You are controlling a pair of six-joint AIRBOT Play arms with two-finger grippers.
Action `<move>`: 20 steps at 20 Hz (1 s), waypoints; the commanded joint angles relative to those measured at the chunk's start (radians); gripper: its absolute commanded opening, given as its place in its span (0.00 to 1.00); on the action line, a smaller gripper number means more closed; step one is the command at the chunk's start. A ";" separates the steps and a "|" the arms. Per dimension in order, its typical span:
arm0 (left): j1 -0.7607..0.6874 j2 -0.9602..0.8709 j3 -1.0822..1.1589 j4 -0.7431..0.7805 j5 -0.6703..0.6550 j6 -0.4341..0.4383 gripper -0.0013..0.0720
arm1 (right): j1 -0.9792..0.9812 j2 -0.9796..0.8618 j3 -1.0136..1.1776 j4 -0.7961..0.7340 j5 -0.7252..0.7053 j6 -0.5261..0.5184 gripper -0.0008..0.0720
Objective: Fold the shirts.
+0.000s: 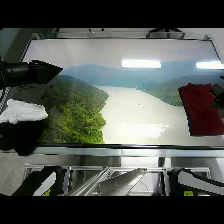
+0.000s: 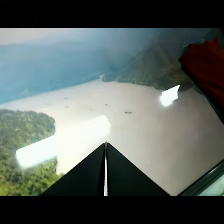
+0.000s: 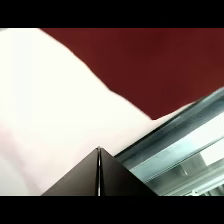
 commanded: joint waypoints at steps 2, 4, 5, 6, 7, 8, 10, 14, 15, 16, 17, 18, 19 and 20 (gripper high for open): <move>-0.002 0.077 -0.161 0.039 0.056 -0.079 0.04 | 0.232 0.121 -0.143 0.048 -0.103 -0.043 0.03; -0.015 0.160 -0.344 0.038 0.050 -0.110 0.04 | 0.371 0.215 -0.302 0.055 -0.183 -0.041 0.03; -0.030 0.207 -0.444 0.037 0.049 -0.127 0.04 | 0.431 0.260 -0.381 0.064 -0.221 -0.035 0.03; -0.049 0.248 -0.531 0.037 0.048 -0.147 0.04 | 0.488 0.307 -0.466 0.075 -0.262 -0.035 0.03; -0.076 0.291 -0.618 0.037 0.040 -0.172 0.04 | 0.530 0.348 -0.543 0.081 -0.302 -0.035 0.03; -0.104 0.328 -0.693 0.037 0.022 -0.202 0.04 | 0.565 0.391 -0.624 0.085 -0.338 -0.035 0.03; -0.172 0.404 -0.829 0.036 -0.028 -0.260 0.04 | 0.611 0.479 -0.799 0.094 -0.438 -0.040 0.03; -0.278 0.496 -0.965 0.037 -0.099 -0.360 0.04 | 0.618 0.553 -0.990 0.226 -0.533 -0.164 0.03; -0.291 0.509 -0.979 0.037 -0.113 -0.377 0.04 | 0.618 0.550 -0.989 0.243 -0.548 -0.187 0.03; -0.296 0.517 -0.986 0.037 -0.112 -0.391 0.04 | 0.618 0.550 -0.989 0.256 -0.565 -0.193 0.03; -0.296 0.517 -0.989 0.036 -0.109 -0.404 0.04 | 0.618 0.550 -0.989 0.257 -0.563 -0.190 0.03; -0.296 0.515 -0.988 0.037 -0.110 -0.410 0.04 | 0.618 0.549 -0.990 0.258 -0.555 -0.178 0.03; -0.295 0.514 -0.988 0.037 -0.114 -0.410 0.04 | 0.618 0.549 -0.990 0.256 -0.556 -0.178 0.03; -0.295 0.514 -0.988 0.037 -0.117 -0.410 0.04 | 0.618 0.549 -0.990 0.256 -0.556 -0.178 0.03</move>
